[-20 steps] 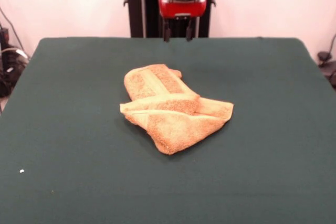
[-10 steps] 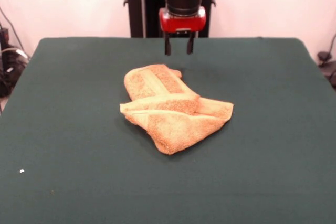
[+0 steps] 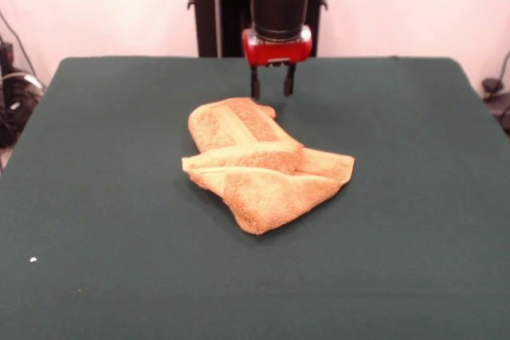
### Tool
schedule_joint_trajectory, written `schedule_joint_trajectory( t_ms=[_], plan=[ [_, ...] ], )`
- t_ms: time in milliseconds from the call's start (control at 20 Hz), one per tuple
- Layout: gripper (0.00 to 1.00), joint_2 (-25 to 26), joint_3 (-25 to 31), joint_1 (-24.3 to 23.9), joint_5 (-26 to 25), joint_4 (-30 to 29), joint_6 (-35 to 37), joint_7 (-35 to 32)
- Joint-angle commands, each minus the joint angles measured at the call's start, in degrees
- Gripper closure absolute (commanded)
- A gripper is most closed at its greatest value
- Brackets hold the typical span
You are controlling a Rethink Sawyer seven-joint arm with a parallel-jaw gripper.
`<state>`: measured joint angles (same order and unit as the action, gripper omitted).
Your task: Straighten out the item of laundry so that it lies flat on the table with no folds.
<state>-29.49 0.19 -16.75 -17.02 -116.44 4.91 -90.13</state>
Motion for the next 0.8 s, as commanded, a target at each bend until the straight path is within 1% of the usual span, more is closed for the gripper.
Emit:
schedule_joint_trajectory(
  t_ms=[50, 350, 500, 800],
  plan=[
    [0.0, 0.87, 8.48, 0.83, -1.17, 7.55, -0.68, -4.17],
    [0.0, 0.44, 9.51, 1.49, -0.64, 10.13, 3.68, -2.58],
    [0.0, 0.51, 10.95, 1.01, -0.22, 11.67, 6.79, -1.16],
    [0.0, -0.58, 11.5, 1.06, 0.68, 13.62, 10.86, -0.94]
  ],
)
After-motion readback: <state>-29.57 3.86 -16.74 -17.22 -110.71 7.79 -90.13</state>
